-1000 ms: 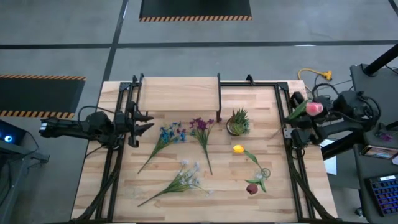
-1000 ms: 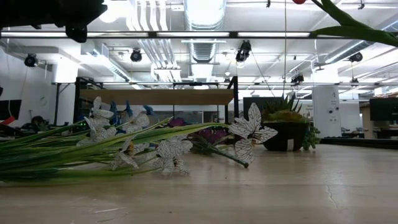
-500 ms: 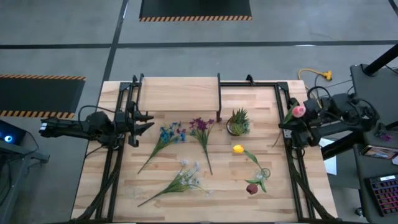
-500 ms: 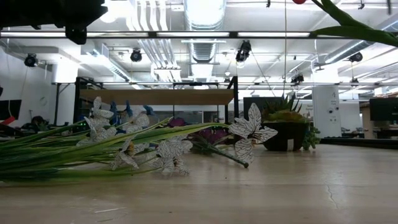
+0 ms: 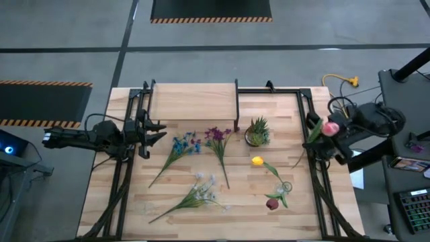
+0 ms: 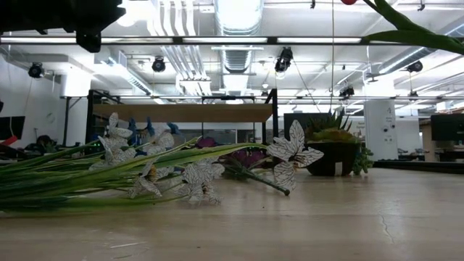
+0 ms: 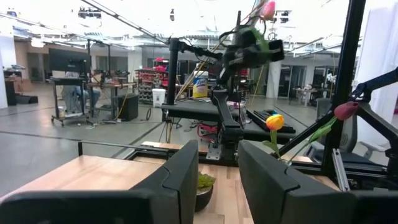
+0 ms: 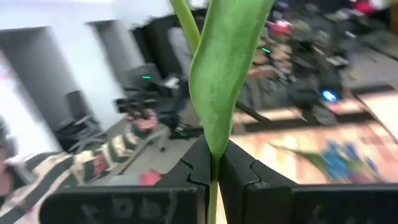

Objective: Pick and place flowers into a vace then onto a shelf
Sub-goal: Put the pink tulip into the right transparent vase

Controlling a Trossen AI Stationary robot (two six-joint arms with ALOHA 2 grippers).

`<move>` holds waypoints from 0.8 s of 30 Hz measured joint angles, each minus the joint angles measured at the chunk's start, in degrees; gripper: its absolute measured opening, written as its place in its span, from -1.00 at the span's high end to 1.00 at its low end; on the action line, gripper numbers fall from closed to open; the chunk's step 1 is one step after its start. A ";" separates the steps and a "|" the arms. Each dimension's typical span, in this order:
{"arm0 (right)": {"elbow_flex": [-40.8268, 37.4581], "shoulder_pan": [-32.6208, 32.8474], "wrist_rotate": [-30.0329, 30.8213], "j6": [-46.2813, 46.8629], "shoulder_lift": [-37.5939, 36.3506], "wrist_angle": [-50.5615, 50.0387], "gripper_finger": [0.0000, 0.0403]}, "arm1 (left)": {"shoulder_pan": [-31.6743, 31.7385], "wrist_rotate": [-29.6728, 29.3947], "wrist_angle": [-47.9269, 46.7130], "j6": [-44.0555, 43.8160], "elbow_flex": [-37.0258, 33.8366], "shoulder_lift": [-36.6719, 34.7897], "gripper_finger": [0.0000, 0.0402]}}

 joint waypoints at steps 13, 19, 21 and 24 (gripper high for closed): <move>3.89 20.93 25.99 -6.80 8.17 2.88 0.96 | 0.00 0.02 -0.27 0.01 0.02 0.00 0.52; 2.65 31.53 39.29 0.42 8.01 -3.16 0.96 | 0.00 0.02 -1.65 0.00 0.02 -0.07 0.52; 1.61 34.36 43.43 3.46 8.96 -3.50 0.96 | 0.00 0.02 -1.85 0.02 0.02 0.00 0.52; 1.33 38.44 46.50 4.51 11.61 -3.27 0.96 | 0.00 0.02 -2.15 0.00 0.02 0.00 0.52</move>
